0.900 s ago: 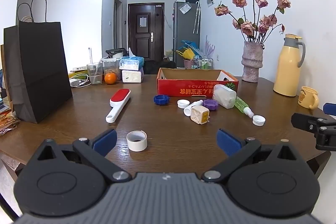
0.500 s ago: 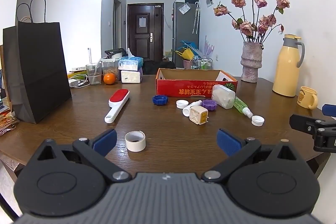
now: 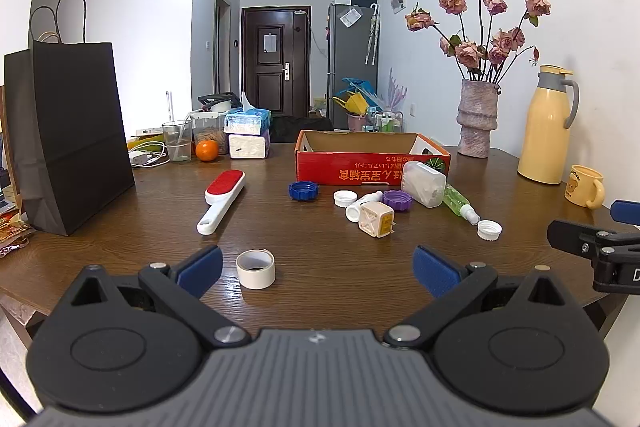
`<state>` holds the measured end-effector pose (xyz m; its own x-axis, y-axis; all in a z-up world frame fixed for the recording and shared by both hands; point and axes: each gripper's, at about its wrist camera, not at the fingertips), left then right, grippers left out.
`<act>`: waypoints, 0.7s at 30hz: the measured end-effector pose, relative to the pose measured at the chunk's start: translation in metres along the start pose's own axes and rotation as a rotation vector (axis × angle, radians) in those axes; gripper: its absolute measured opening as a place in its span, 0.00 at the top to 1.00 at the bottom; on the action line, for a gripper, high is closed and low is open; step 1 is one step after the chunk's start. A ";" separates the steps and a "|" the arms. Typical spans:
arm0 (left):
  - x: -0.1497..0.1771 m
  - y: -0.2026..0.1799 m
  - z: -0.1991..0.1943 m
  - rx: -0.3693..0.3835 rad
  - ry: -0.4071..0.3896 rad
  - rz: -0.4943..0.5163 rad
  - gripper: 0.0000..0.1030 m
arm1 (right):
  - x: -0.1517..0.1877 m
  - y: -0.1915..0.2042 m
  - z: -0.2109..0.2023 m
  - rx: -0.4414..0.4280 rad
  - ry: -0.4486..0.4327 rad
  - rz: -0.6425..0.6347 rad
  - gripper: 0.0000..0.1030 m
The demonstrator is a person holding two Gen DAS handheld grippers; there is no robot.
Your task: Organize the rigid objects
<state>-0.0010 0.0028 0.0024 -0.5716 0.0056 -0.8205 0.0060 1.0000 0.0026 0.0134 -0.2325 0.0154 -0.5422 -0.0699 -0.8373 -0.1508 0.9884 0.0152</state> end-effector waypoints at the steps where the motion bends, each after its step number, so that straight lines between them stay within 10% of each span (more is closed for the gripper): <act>1: 0.000 0.000 0.000 0.001 0.000 0.000 0.00 | 0.000 0.000 0.000 0.000 0.000 0.000 0.00; 21: 0.000 -0.013 -0.003 0.005 -0.007 0.006 0.00 | 0.000 0.001 0.001 0.000 0.000 0.001 0.00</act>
<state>-0.0037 -0.0106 0.0039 -0.5661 0.0116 -0.8243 0.0137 0.9999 0.0047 0.0141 -0.2315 0.0148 -0.5422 -0.0690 -0.8374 -0.1501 0.9885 0.0158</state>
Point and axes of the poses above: each gripper's, at about its wrist camera, not at the fingertips, and z roughly the way its jaws point, y to its left, x to its underside, and after that the axes turned 14 degrees about y, right-handed
